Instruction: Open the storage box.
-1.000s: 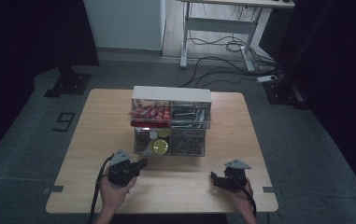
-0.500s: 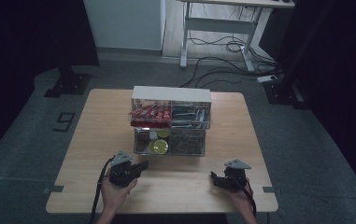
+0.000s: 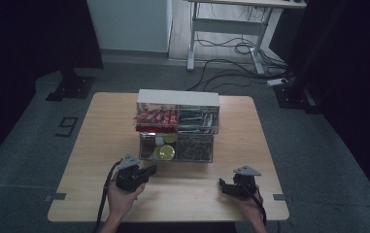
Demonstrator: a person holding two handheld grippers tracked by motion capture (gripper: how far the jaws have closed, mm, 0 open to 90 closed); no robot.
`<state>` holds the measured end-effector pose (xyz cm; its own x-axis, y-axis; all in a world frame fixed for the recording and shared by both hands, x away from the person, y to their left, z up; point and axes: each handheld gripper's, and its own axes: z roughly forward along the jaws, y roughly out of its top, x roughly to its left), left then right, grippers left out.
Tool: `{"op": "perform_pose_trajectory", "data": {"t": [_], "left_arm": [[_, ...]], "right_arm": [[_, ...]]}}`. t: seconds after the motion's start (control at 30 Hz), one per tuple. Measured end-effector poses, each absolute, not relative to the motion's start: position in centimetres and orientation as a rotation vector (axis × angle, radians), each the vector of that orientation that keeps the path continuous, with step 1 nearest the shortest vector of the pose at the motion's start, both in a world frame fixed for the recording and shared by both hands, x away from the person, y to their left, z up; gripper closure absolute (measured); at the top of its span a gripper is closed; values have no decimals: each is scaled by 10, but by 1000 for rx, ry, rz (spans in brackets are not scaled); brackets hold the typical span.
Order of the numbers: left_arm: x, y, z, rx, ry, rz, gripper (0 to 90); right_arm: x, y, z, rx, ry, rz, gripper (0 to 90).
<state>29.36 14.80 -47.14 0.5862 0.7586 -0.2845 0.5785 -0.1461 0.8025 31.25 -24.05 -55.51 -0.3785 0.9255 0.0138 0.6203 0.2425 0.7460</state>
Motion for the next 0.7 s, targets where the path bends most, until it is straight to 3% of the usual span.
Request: {"op": "perform_pose_trajectory", "data": {"t": [0.4,0.7], "left_arm": [[294,144,-500,1853,1125,132,883],[298,139,-483,1845,1084,142,899]], "right_arm": [[312,-240,-555,1411,2088,947,175],[313,-240,-555,1411,2088,947,175]]}}
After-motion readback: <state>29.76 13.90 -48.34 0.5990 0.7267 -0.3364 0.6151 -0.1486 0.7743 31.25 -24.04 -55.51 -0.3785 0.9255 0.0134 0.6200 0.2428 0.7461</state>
